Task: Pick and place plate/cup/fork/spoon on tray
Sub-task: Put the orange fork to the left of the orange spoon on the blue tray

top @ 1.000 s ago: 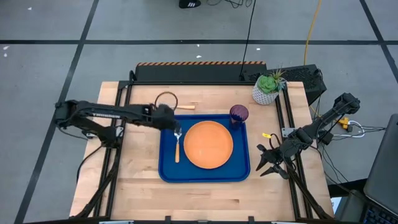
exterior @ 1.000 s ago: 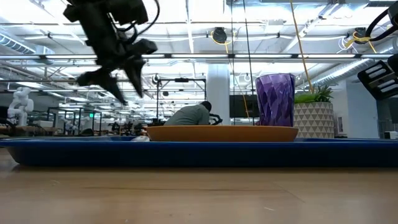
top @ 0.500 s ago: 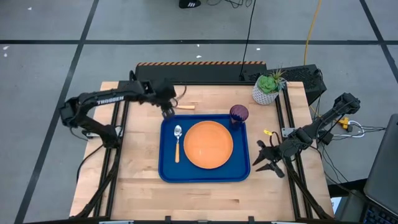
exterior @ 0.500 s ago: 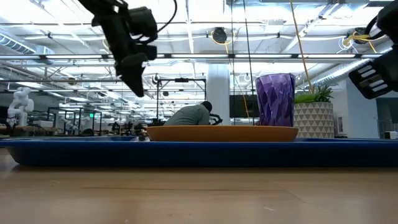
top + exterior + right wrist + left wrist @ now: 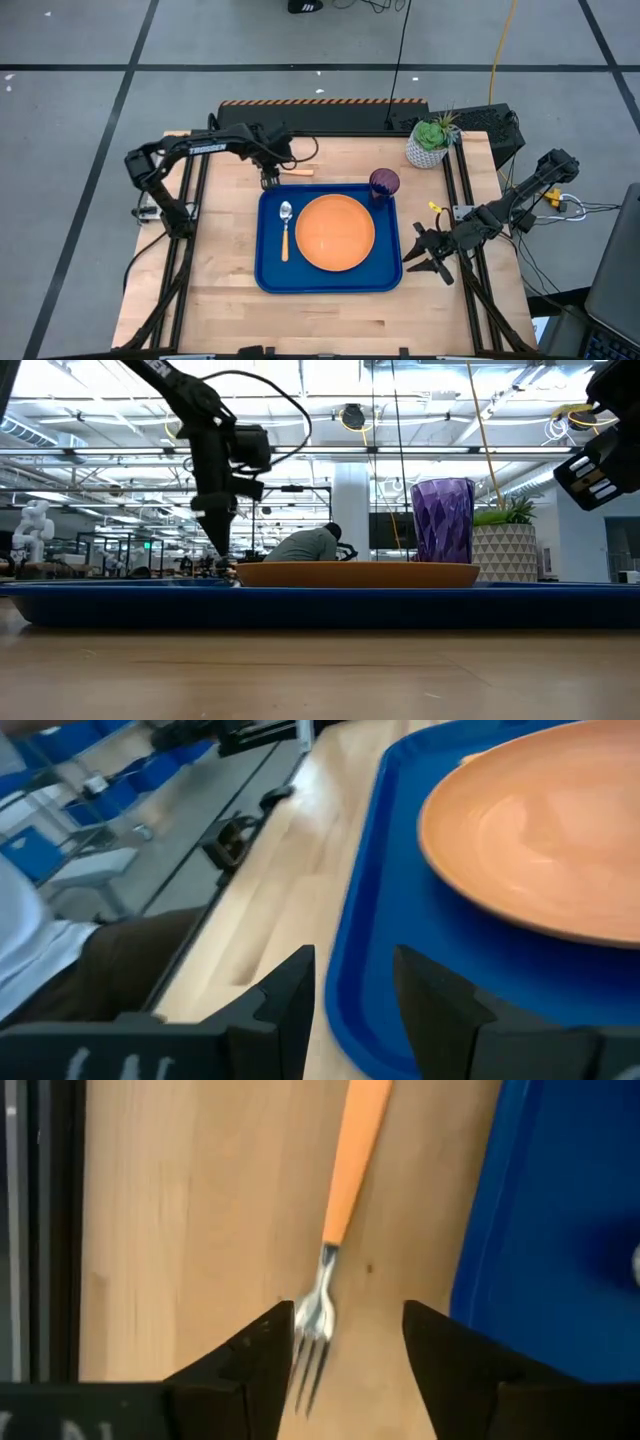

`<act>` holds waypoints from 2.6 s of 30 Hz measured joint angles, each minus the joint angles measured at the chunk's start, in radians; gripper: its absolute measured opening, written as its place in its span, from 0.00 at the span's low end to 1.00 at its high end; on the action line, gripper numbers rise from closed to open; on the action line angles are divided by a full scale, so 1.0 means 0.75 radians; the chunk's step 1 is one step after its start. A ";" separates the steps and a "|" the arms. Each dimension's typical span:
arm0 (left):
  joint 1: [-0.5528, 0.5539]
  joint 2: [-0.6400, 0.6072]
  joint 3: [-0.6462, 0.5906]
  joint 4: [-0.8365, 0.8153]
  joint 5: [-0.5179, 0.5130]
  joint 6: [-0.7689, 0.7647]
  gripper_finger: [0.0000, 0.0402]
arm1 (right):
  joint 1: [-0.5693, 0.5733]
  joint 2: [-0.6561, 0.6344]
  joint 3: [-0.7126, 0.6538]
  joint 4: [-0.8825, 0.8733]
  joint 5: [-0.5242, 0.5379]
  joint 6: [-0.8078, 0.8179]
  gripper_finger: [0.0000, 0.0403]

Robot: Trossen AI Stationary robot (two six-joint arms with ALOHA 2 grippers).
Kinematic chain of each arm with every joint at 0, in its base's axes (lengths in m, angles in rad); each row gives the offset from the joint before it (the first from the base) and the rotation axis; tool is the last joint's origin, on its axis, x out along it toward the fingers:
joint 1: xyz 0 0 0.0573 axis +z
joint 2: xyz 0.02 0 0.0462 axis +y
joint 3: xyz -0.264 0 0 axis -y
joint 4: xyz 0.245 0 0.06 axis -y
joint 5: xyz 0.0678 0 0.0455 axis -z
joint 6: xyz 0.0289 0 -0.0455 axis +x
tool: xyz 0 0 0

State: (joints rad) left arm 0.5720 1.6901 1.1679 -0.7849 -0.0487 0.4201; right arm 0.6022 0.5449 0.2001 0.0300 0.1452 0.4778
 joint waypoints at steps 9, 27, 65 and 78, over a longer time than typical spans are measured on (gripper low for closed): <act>0.052 0.114 0.010 0.038 0.062 0.114 0.51 | -0.002 0.000 0.000 -0.001 0.051 0.000 0.32; 0.121 0.200 0.009 0.143 0.117 0.151 0.51 | -0.002 0.001 0.000 -0.007 0.086 0.010 0.32; 0.138 0.292 0.011 0.212 0.167 0.127 0.05 | -0.002 0.001 0.000 -0.047 0.091 0.051 0.32; 0.090 0.223 0.138 0.014 -0.034 0.277 0.05 | -0.002 0.001 0.000 -0.065 0.091 0.060 0.32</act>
State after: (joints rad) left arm 0.6392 1.8571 1.2713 -0.7742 -0.0744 0.6277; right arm 0.6010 0.5453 0.2002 -0.0187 0.2132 0.5229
